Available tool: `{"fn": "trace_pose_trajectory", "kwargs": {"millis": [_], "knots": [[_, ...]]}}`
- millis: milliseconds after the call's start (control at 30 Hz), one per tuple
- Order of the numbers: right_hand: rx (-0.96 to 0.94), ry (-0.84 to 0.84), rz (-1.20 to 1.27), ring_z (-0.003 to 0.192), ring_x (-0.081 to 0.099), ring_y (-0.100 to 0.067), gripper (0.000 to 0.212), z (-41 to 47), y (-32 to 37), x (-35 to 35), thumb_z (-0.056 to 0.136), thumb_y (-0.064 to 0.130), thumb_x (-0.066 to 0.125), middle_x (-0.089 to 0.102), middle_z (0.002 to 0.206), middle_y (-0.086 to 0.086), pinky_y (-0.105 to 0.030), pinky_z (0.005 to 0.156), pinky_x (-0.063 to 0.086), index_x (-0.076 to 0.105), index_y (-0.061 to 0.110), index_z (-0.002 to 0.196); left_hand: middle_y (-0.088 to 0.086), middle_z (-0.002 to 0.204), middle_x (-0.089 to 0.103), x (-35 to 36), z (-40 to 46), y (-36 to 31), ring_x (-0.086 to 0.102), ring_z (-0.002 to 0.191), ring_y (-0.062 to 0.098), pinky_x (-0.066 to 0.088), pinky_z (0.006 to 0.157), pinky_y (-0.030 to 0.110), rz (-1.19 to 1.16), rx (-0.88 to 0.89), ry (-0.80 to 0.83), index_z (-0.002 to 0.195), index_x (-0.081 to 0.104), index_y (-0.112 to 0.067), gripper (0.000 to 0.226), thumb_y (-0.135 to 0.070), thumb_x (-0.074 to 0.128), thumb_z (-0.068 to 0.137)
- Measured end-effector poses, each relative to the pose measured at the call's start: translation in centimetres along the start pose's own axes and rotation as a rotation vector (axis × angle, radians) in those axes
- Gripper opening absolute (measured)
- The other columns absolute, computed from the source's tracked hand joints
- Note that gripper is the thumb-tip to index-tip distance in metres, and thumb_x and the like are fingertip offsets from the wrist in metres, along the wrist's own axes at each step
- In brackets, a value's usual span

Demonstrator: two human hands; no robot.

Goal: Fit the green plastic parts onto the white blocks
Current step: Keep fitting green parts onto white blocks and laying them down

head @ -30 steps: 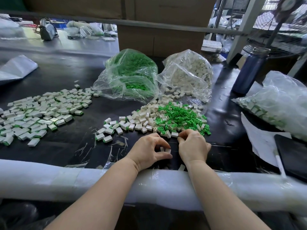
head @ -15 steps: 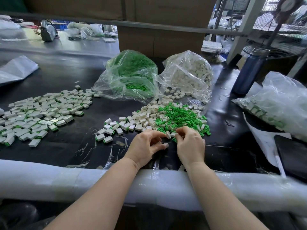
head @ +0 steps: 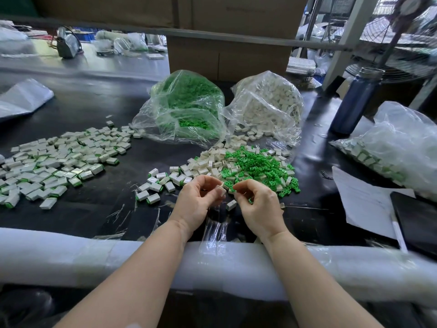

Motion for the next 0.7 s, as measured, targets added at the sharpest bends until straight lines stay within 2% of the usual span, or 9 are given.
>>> {"fn": "trace_pose_trajectory", "kwargs": {"millis": [67, 333, 533, 700], "knots": [[-0.005, 0.021, 0.028, 0.082, 0.061, -0.018, 0.01, 0.0, 0.2, 0.2, 0.081, 0.012, 0.069, 0.068, 0.085, 0.0, -0.035, 0.079, 0.051, 0.07, 0.012, 0.092, 0.008, 0.081, 0.065, 0.2, 0.0, 0.0, 0.067, 0.076, 0.018, 0.057, 0.07, 0.025, -0.024, -0.001, 0.017, 0.088, 0.059, -0.011, 0.01, 0.0, 0.061, 0.085], [0.009, 0.058, 0.145, 0.074, 0.067, -0.014, 0.014, -0.1, 0.2, 0.3, 0.077, 0.012, 0.075, 0.071, 0.079, -0.001, -0.031, 0.074, 0.055, 0.072, 0.01, 0.091, 0.008, 0.078, 0.067, 1.2, -0.3, -0.3, 0.066, 0.07, 0.015, 0.057, 0.071, 0.024, 0.05, -0.004, 0.106, 0.087, 0.059, -0.012, 0.009, -0.003, 0.059, 0.087], [0.003, 0.017, 0.17, 0.067, 0.061, -0.008, 0.011, 0.0, 0.1, 0.0, 0.076, 0.011, 0.076, 0.068, 0.074, 0.002, -0.016, 0.065, 0.049, 0.072, 0.01, 0.086, 0.008, 0.075, 0.066, 1.4, -0.4, -0.3, 0.067, 0.064, 0.01, 0.056, 0.068, 0.021, 0.029, -0.015, 0.12, 0.086, 0.062, -0.014, 0.013, -0.001, 0.057, 0.088], [0.022, 0.004, 0.204, 0.068, 0.061, -0.01, 0.005, 0.0, -0.1, -0.1, 0.077, 0.013, 0.076, 0.069, 0.073, 0.002, -0.019, 0.067, 0.05, 0.072, 0.012, 0.08, 0.006, 0.074, 0.067, 1.3, -0.3, -0.1, 0.067, 0.065, 0.011, 0.057, 0.068, 0.022, 0.035, -0.026, 0.104, 0.086, 0.06, -0.013, 0.011, -0.002, 0.058, 0.087]]}}
Point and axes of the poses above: each hand's wrist, its own z-axis towards the middle knuckle, its own x-axis out of the palm, y = z × x, the point moved 8 cm from there along z, towards the middle knuckle
